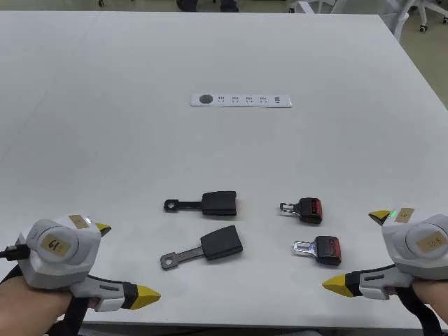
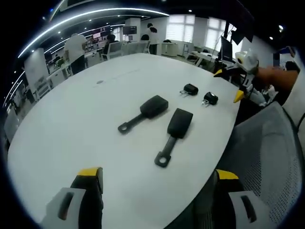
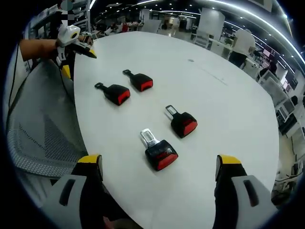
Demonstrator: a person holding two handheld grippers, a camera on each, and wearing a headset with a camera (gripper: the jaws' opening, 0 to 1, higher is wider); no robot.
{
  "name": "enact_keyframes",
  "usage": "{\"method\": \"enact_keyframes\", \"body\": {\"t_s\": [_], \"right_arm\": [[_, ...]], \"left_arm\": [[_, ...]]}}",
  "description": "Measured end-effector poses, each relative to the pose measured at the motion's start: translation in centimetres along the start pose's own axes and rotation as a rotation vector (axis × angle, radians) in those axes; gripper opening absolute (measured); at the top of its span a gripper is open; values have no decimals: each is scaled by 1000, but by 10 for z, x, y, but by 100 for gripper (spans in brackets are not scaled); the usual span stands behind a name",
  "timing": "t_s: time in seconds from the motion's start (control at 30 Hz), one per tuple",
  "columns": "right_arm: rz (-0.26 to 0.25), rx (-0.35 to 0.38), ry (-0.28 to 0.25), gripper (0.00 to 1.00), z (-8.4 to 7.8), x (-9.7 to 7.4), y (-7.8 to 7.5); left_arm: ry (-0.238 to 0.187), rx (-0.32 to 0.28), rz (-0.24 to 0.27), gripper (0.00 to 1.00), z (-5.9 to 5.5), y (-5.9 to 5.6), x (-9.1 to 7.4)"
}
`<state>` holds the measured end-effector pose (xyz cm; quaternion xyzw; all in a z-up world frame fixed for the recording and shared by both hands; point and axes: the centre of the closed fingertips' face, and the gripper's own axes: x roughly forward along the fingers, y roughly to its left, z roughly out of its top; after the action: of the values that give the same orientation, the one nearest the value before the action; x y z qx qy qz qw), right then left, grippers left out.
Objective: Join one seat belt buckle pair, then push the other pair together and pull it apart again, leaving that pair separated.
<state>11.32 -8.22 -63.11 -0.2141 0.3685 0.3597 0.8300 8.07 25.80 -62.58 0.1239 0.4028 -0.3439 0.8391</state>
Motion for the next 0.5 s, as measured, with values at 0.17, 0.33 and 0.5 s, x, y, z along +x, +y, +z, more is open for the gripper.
{"method": "enact_keyframes", "body": {"t_s": [0.17, 0.33, 0.5], "right_arm": [[-5, 0, -1, 100, -1, -1, -1], [-2, 1, -4, 100, 0, -1, -2], [-9, 0, -7, 100, 3, -2, -4]], "left_arm": [[-5, 16, 2, 100, 2, 1, 0], [-3, 12, 5, 100, 4, 1, 0], [0, 15, 6, 100, 3, 1, 0]]}}
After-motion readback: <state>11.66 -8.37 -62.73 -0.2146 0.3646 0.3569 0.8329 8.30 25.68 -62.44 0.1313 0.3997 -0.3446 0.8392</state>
